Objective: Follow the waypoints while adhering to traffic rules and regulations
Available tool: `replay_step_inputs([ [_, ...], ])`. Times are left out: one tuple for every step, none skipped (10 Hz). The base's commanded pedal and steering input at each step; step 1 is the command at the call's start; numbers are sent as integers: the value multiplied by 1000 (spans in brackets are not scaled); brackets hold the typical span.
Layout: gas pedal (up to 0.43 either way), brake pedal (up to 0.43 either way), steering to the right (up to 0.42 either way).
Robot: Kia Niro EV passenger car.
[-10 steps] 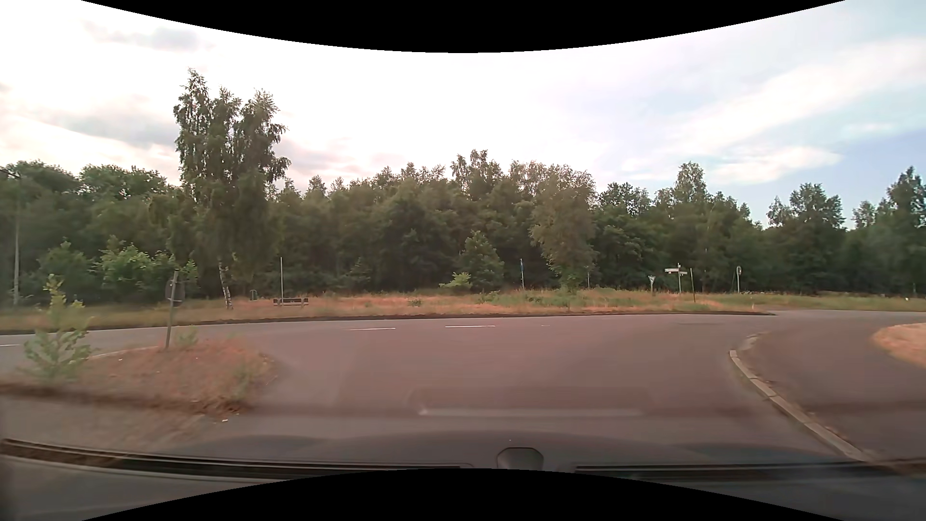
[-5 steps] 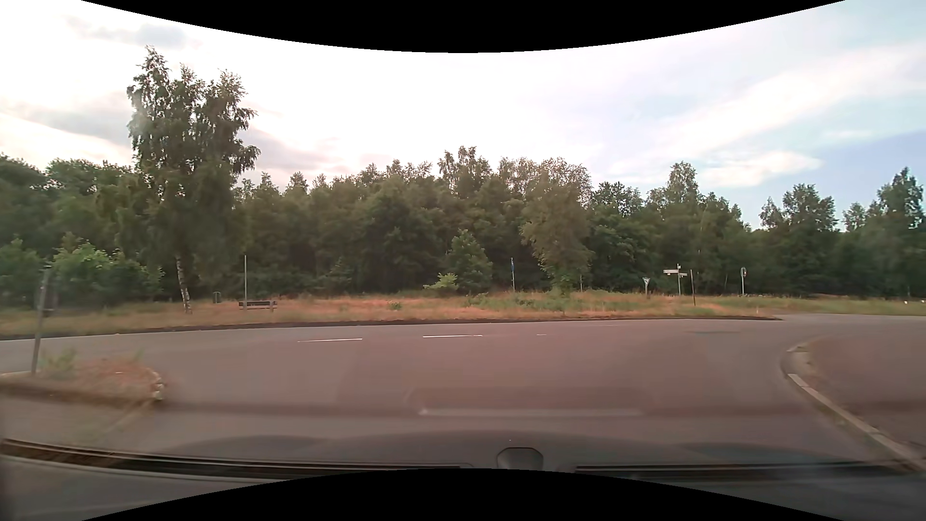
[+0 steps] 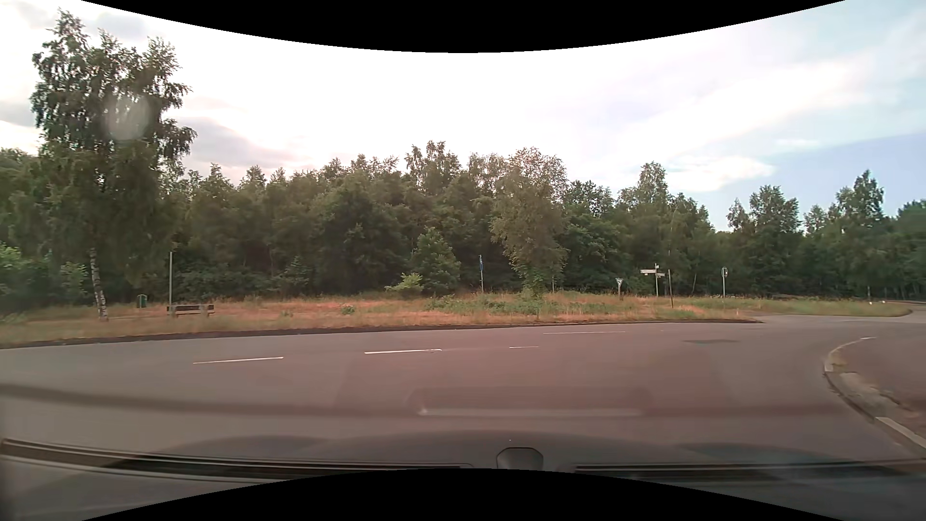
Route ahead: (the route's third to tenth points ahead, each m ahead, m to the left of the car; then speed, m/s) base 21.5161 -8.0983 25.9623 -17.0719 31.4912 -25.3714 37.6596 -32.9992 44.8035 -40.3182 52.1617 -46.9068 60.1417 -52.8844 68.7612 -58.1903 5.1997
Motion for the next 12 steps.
replay_step_inputs([
  [228,0,220],
  [228,0,238],
  [228,0,258],
  [228,0,262],
  [228,0,258],
  [228,0,255],
  [228,0,247],
  [228,0,233],
  [228,0,222],
  [228,0,226],
  [228,0,229],
  [228,0,239],
])
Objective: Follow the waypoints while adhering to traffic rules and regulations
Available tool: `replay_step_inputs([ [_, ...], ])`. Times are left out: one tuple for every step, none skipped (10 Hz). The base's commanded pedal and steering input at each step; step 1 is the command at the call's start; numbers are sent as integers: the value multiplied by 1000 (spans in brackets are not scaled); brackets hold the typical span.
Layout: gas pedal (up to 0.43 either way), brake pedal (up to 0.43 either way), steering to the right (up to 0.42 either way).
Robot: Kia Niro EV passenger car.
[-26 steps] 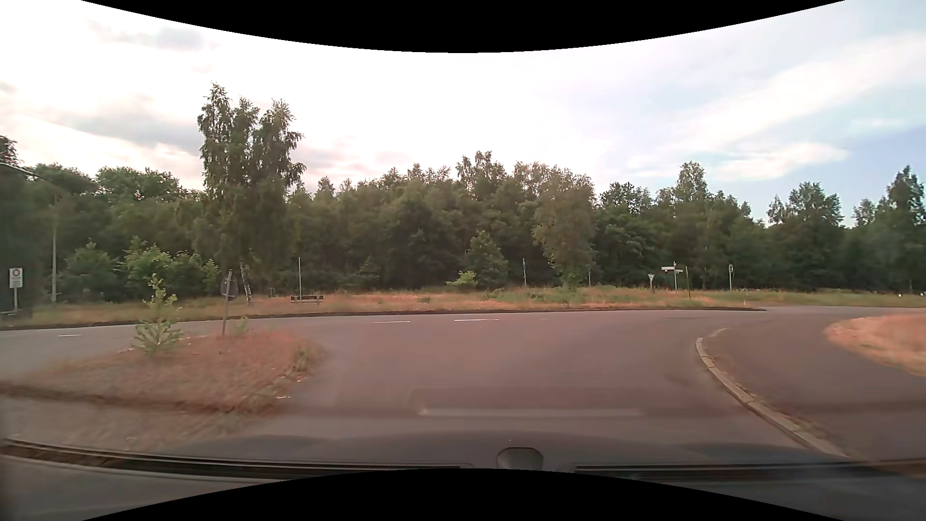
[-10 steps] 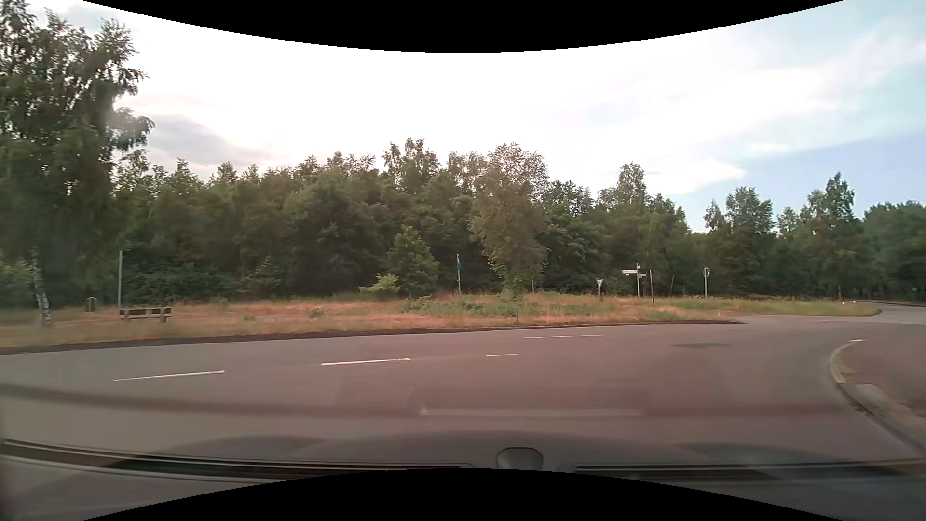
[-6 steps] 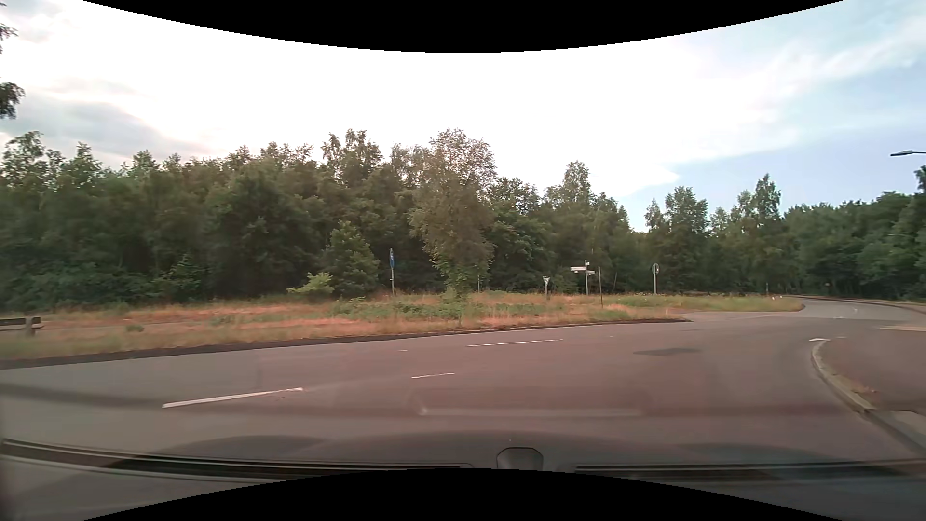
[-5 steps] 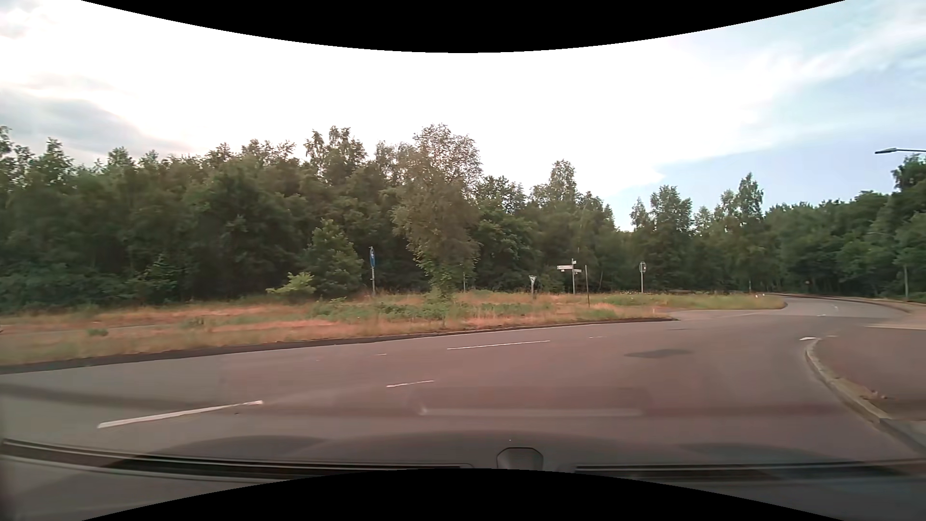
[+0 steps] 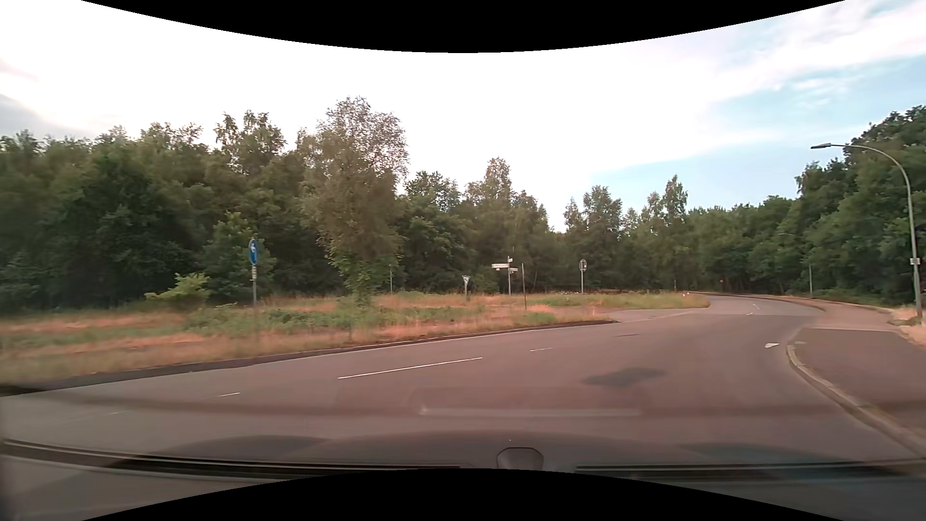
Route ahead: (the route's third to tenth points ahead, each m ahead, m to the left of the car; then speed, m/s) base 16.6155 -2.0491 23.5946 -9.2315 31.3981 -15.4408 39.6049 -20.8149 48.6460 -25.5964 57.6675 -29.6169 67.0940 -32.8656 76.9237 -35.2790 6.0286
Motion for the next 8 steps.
replay_step_inputs([
  [228,0,245],
  [220,0,245],
  [220,0,247],
  [220,0,255],
  [220,0,261],
  [220,0,264],
  [197,0,264],
  [197,0,261],
])
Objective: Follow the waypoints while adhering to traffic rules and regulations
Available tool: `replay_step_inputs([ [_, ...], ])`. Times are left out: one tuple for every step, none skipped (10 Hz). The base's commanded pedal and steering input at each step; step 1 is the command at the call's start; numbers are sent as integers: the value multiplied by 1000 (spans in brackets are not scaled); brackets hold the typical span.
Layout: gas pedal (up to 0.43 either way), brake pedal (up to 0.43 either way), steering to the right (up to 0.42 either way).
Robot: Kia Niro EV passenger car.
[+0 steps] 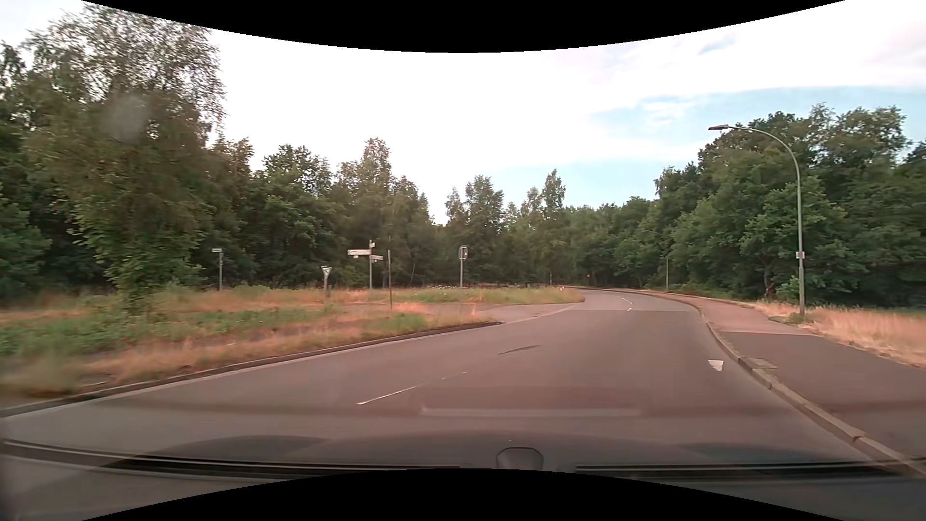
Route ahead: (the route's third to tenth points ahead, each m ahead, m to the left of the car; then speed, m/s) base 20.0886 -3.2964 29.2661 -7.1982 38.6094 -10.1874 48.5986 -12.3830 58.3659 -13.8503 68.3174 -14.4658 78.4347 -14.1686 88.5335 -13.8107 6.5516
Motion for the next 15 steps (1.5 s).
replay_step_inputs([
  [197,0,257],
  [197,0,245],
  [197,0,226],
  [197,0,206],
  [197,0,184],
  [197,0,164],
  [197,0,149],
  [197,0,130],
  [197,0,114],
  [189,0,107],
  [189,0,104],
  [189,0,104],
  [189,0,97],
  [189,0,92],
  [189,0,87],
])
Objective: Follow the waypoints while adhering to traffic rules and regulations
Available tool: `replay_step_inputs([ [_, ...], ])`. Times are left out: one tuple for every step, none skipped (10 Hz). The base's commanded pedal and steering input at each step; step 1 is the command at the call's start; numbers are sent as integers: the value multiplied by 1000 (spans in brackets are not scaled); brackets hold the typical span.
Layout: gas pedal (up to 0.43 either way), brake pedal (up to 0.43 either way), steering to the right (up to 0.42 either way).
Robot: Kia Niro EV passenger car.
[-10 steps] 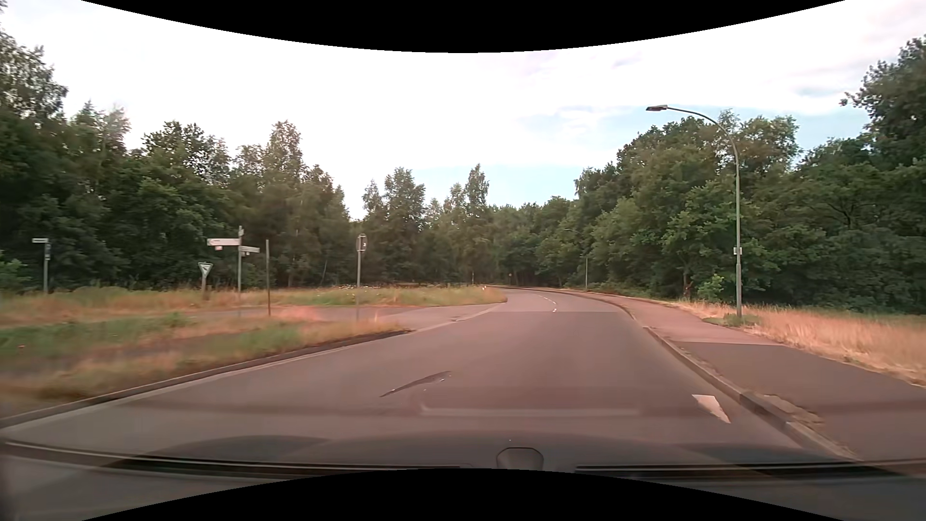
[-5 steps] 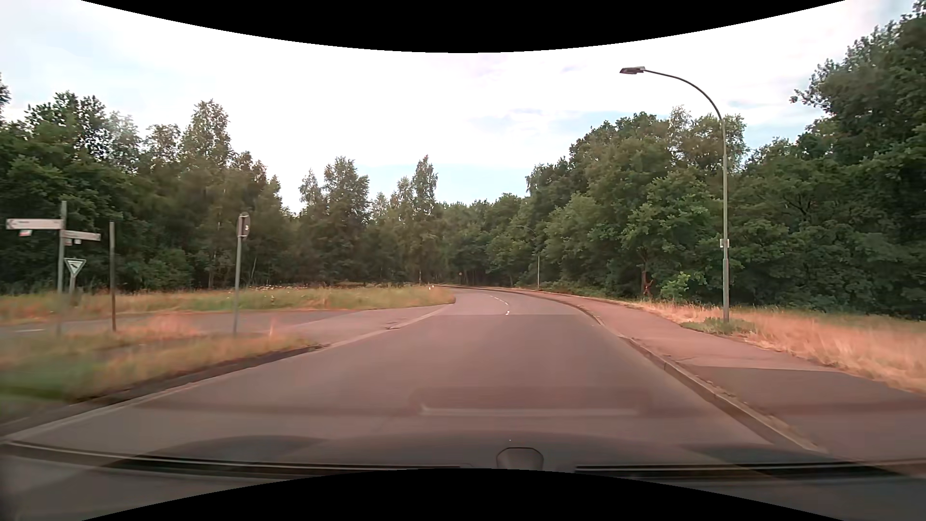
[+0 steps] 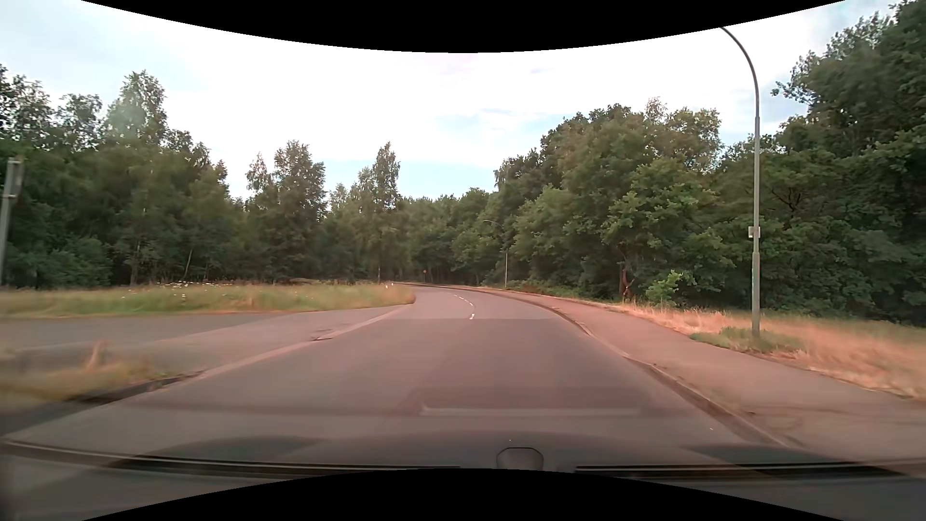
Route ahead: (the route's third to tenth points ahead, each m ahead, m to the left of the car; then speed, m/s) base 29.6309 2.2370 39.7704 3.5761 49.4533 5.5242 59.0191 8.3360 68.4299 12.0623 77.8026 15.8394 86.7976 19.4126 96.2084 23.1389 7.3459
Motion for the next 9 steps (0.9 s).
replay_step_inputs([
  [197,0,78],
  [197,0,65],
  [209,0,54],
  [228,0,46],
  [287,0,34],
  [287,0,17],
  [287,0,6],
  [287,0,-4],
  [287,0,-10],
])
